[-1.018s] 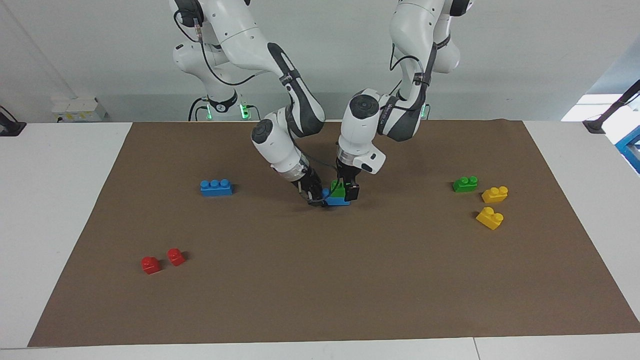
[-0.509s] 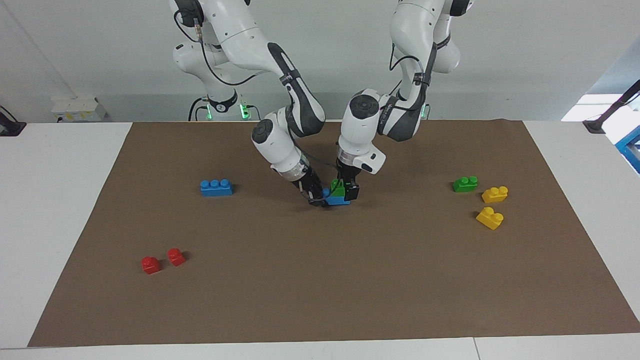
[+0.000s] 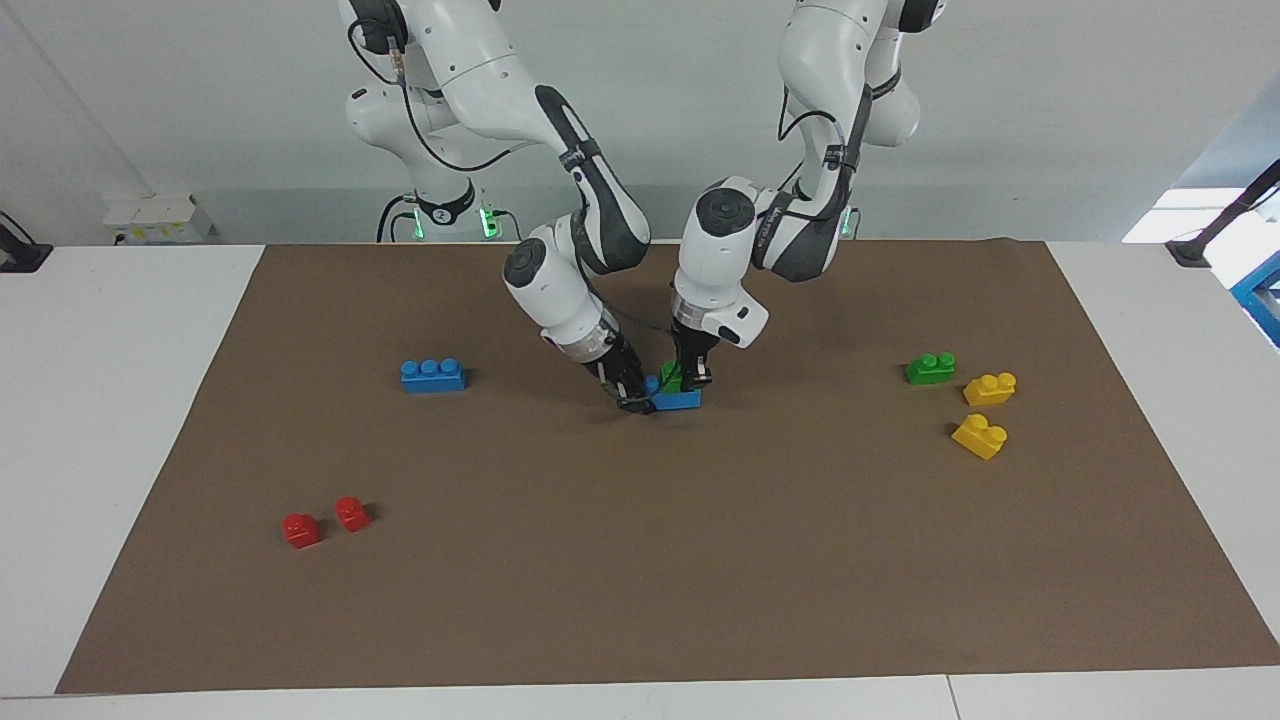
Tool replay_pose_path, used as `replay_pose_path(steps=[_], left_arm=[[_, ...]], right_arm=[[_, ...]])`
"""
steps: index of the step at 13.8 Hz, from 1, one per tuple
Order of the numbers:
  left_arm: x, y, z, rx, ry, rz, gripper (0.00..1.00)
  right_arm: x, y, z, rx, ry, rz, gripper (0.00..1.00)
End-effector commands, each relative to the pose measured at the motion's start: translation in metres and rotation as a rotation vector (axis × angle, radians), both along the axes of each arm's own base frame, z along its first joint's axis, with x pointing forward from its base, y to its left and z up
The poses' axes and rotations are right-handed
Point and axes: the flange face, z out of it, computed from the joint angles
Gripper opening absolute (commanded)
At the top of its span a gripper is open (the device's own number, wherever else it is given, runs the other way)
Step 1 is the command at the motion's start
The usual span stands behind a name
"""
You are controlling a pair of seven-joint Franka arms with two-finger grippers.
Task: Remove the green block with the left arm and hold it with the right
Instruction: 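Pull the green block away with the left gripper while the right gripper pulls blue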
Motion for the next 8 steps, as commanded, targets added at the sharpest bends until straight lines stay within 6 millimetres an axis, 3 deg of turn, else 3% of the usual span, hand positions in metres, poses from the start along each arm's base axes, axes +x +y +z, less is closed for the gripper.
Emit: replay_pose_path(steps=[1, 6, 8], left_arm=[[-0.007, 0.001, 0.007, 0.009, 0.001, -0.003, 0.00], [-0.010, 0.017, 0.048, 0.019, 0.014, -0.004, 0.00], [-0.005, 0.037, 0.070, 0.017, 0.007, -0.022, 0.00]], right_arm=[[0.009, -0.011, -0.005, 0.012, -0.004, -0.015, 0.00], [0.009, -0.012, -0.005, 0.009, -0.012, -0.006, 0.00], [0.009, -0.012, -0.005, 0.009, -0.011, -0.005, 0.00]])
